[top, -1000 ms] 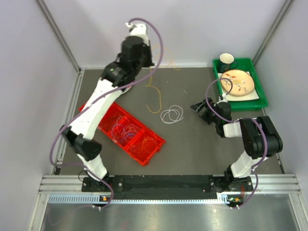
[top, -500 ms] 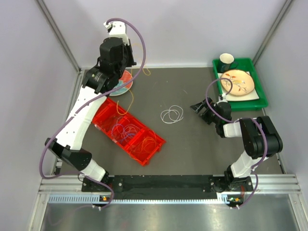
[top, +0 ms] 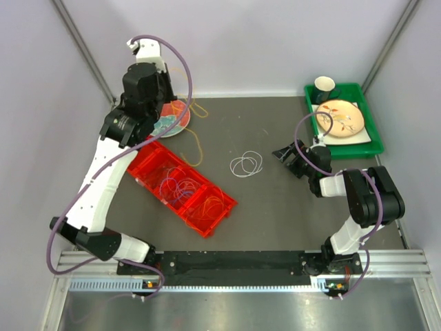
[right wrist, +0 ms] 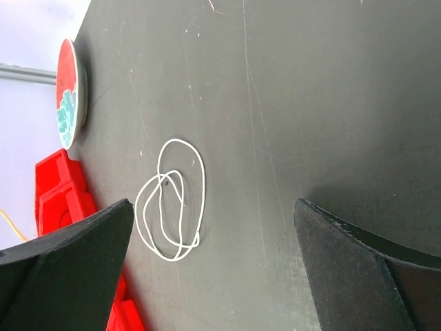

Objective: Untangle the cables

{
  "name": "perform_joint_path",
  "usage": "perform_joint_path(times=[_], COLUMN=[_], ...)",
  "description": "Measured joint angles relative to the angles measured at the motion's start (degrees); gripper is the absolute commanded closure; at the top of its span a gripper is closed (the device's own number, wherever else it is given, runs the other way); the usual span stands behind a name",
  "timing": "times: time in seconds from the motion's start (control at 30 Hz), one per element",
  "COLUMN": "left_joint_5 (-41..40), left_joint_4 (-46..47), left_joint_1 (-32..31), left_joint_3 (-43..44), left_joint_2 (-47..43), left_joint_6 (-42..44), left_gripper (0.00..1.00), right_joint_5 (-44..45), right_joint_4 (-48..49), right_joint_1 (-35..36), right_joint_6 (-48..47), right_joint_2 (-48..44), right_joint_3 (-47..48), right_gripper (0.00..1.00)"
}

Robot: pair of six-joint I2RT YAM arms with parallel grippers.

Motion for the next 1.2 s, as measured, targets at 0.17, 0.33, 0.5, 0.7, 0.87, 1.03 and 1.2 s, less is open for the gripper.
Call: perform_joint_path(times=[0.17, 0.33, 0.5, 0.7, 0.87, 1.03, 1.2], left_joint_5=[-2.1, -5.2, -9.9, -12.9, -14.9, -15.9, -16.1], left_joint_4=[0.0, 0.0, -0.3, -0.2, -0.9, -2.1, -4.0], left_joint_1=[0.3, 0.9, 1.3, 1.5, 1.5, 1.5, 1.5], left_joint_3=[-4.0, -6.6, -9.0, -13.2, -22.5, -28.5, -35.1], left_joint_2=[-4.1, -5.8, -6.8, -10.4, -17.1, -21.0, -23.1], left_joint_6=[1.6, 3.0, 3.8, 3.7, 1.9, -1.4, -4.6], left_gripper=[1.0, 1.0, 1.0, 1.0, 1.0, 1.0, 1.0], right_joint_5=[-0.2, -0.5, -0.8, -0.9, -1.1, -1.2, -1.2], right_joint_4=[0.0, 0.0, 0.0, 0.0, 0.0, 0.0, 0.0], right_joint_1=[0.0, 0.0, 0.0, 0.0, 0.0, 0.0, 0.0], right_joint_6=[0.0, 0.0, 0.0, 0.0, 0.0, 0.0, 0.0], right_joint_2=[0.0, 0.0, 0.0, 0.0, 0.0, 0.0, 0.1], right_joint_3=[0.0, 0.0, 0.0, 0.0, 0.0, 0.0, 0.0], right_gripper=[0.01, 0.01, 0.01, 0.01, 0.01, 0.01, 0.01])
